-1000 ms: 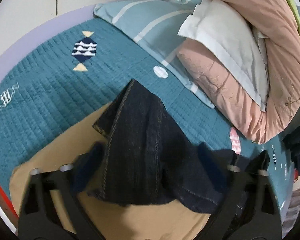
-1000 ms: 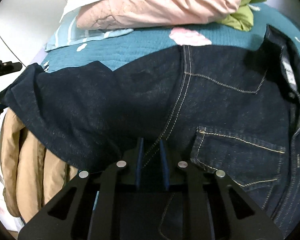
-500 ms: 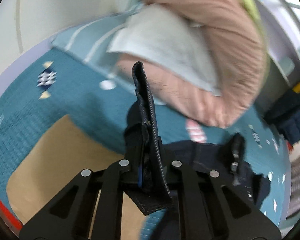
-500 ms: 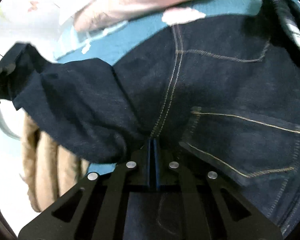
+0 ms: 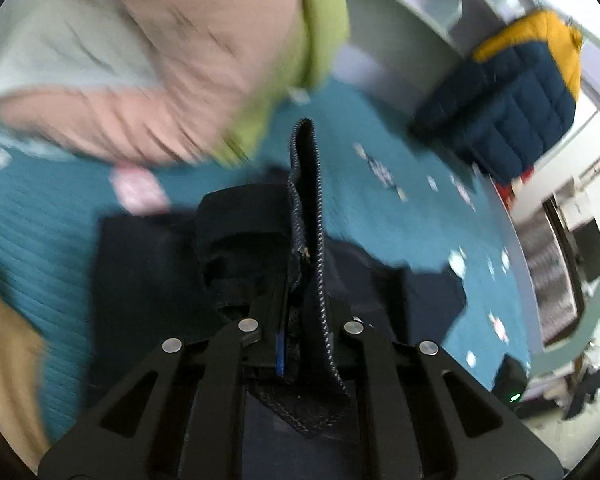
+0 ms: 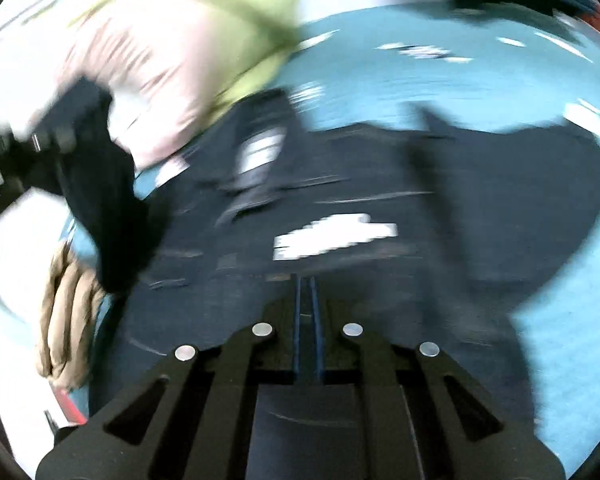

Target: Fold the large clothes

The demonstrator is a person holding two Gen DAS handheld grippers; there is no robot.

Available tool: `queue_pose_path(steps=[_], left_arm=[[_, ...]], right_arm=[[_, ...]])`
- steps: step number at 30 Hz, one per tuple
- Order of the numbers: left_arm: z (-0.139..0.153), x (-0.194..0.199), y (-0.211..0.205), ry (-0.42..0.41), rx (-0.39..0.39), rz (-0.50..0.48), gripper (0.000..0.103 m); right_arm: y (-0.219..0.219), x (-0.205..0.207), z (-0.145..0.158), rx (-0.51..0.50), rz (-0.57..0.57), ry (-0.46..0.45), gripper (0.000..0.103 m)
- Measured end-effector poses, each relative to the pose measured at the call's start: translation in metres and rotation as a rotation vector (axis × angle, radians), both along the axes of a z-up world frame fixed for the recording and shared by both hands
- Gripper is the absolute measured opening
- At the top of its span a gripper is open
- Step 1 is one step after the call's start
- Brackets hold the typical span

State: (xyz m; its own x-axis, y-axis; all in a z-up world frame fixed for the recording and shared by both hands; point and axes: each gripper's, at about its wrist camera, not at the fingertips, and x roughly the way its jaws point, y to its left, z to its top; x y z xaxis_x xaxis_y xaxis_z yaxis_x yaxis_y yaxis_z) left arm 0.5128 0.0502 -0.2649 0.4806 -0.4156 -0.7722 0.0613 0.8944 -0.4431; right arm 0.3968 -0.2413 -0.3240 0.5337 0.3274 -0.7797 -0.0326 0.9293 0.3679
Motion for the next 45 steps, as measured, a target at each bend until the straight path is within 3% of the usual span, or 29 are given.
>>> queue_pose_path(steps=[4,8,10,11,13,16,19,21,24,25,27,30,33,34,37,41,45], left_arm=[[-0.06,0.015,-0.073,0.118,0.054,-0.087,0.011],[-0.124,0.028,-0.107,0.252,0.069,-0.104,0.012],[-0.141,0.026,-0.113,0.289,0.047,-0.097,0.024],[-0.143,0.025,-0.118,0.28,0.055,-0.097,0.025],[-0.143,0.017,-0.123,0.256,0.068,-0.119,0.039],[-0.141,0.019,-0.135,0.253,0.092,-0.14,0.047],[-0.132,0.017,-0.142,0.242,0.009,-0.153,0.065],[-0.127,0.011,-0.148,0.224,-0.01,-0.182,0.079],[-0.114,0.007,-0.158,0.158,0.028,-0.225,0.08],[-0.111,0.005,-0.158,0.14,0.058,-0.224,0.08],[-0.108,0.004,-0.149,0.108,0.132,-0.187,0.08],[-0.105,-0.001,-0.118,0.087,0.211,-0.114,0.081],[-0.107,-0.006,-0.072,0.105,0.254,-0.044,0.082],[-0.106,-0.008,-0.058,0.114,0.252,-0.022,0.082],[-0.105,-0.015,0.002,0.155,0.256,0.078,0.082],[-0.095,-0.021,0.059,0.154,0.286,0.157,0.082],[-0.082,-0.026,0.099,0.132,0.288,0.223,0.084]], right_arm=[[-0.069,-0.021,-0.013,-0.029,-0.127,0.007,0.007],[-0.124,-0.038,-0.031,0.022,-0.287,0.018,0.007],[-0.143,-0.04,-0.039,0.065,-0.349,0.018,0.007],[-0.153,-0.039,-0.044,0.073,-0.379,0.02,0.007],[-0.173,-0.038,-0.051,0.093,-0.422,0.023,0.007],[-0.205,-0.032,-0.06,0.162,-0.535,0.021,0.007],[-0.238,-0.025,-0.068,0.259,-0.635,0.019,0.009],[-0.249,-0.011,-0.072,0.297,-0.655,0.025,0.015],[-0.254,0.01,-0.07,0.314,-0.662,0.016,0.028],[-0.256,0.018,-0.069,0.317,-0.671,0.014,0.037],[-0.261,0.029,-0.068,0.302,-0.704,0.035,0.046],[-0.268,0.033,-0.068,0.249,-0.809,0.041,0.047],[-0.269,0.051,-0.076,0.243,-0.765,0.032,0.047],[-0.269,0.055,-0.076,0.24,-0.742,0.011,0.045],[-0.275,0.058,-0.076,0.303,-0.704,-0.034,0.003],[-0.263,0.052,-0.038,0.277,-0.64,-0.154,0.002],[-0.208,0.047,0.032,0.248,-0.492,-0.322,0.002]])
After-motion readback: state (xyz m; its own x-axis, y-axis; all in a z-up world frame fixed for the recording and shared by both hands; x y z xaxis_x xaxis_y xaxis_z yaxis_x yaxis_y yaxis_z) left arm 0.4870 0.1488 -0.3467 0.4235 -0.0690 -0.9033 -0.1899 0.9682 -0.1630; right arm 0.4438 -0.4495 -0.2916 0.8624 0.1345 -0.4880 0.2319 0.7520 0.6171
